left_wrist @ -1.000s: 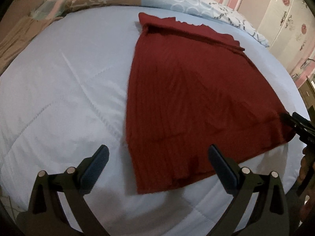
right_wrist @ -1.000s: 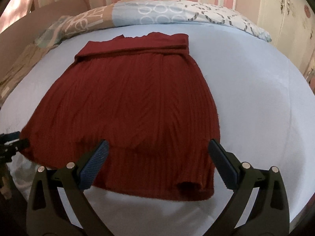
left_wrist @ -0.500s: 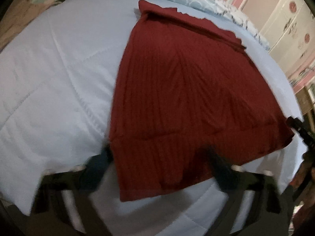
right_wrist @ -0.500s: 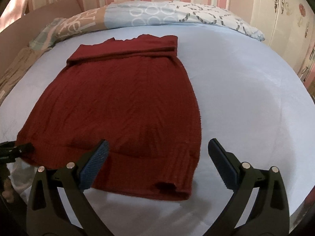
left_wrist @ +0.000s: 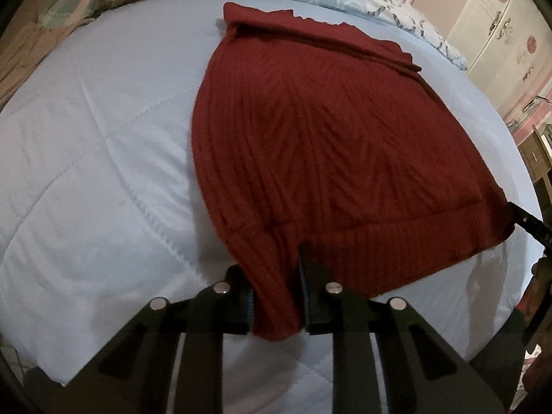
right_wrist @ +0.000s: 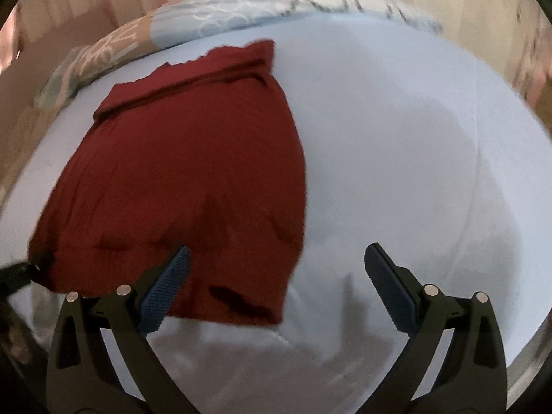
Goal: Fold small clothes
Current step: 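Grasp the sweater hem with the left tool while the right tool grasps it too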
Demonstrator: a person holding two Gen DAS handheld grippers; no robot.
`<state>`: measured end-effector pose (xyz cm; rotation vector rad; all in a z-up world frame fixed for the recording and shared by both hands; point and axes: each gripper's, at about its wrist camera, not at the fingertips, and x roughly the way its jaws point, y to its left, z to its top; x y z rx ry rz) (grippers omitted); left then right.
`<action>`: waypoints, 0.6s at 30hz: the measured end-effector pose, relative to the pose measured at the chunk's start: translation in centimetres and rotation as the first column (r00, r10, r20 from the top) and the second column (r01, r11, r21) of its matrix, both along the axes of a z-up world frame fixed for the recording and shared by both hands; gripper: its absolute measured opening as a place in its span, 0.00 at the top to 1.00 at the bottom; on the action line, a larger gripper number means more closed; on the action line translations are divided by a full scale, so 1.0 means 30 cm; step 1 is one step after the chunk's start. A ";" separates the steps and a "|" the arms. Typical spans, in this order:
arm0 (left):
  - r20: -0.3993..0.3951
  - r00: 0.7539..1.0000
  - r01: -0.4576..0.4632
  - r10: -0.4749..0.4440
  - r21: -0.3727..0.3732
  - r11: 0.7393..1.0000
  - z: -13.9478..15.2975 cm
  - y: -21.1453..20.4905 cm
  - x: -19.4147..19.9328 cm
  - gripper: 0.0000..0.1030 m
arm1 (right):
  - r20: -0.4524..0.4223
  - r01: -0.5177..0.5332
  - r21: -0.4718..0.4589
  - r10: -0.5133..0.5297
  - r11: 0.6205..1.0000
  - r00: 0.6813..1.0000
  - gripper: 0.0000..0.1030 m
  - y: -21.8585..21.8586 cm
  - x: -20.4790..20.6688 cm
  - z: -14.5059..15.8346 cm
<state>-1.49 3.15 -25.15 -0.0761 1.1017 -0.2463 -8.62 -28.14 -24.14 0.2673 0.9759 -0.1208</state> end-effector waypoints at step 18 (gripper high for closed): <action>-0.008 1.000 0.011 -0.011 0.030 0.999 -0.011 -0.007 -0.001 0.77 | -0.093 -0.049 0.040 0.053 0.998 0.994 0.49 0.078 0.065 -0.077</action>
